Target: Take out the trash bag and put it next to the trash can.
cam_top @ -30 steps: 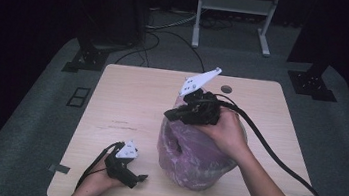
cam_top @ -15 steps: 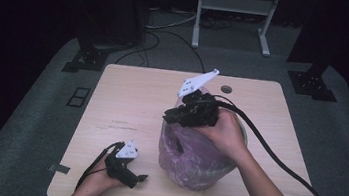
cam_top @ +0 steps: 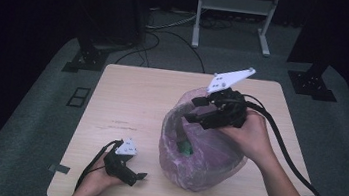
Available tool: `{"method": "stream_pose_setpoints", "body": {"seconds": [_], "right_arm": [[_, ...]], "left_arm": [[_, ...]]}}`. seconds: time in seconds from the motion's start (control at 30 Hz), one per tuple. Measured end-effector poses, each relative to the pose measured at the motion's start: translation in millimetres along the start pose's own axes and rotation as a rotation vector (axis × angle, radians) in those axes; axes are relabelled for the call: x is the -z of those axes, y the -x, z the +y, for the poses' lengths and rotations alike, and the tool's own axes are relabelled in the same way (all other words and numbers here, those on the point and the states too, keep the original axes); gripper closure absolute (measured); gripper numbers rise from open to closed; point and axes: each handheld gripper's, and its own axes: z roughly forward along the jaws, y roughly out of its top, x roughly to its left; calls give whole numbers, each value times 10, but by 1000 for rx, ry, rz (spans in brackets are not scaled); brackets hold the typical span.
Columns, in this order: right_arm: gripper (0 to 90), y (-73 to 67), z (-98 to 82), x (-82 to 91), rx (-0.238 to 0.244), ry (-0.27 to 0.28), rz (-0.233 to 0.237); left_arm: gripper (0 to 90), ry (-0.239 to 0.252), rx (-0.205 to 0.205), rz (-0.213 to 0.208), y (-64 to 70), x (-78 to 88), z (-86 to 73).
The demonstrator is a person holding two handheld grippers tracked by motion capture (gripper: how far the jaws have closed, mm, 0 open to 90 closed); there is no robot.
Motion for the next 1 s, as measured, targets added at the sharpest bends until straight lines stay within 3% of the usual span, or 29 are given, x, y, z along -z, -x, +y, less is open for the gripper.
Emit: {"method": "stream_pose_setpoints", "body": {"seconds": [0.27, 0.43, 0.73, 1.0], "right_arm": [[362, 167, -258, 353, -76, 45, -55], [334, 230, -435, 568, -95, 66, -101], [260, 297, -781, 857, -148, 85, -178], [186, 347, -1028, 1023, -192, 84, -214]], "left_arm": [[0, 14, 29, -28, -40, 86, 69], [0, 35, 37, -32, -57, 171, 111], [40, 91, 23, -30, -69, 385, 230], [51, 131, 1, -32, -68, 668, 457]]}}
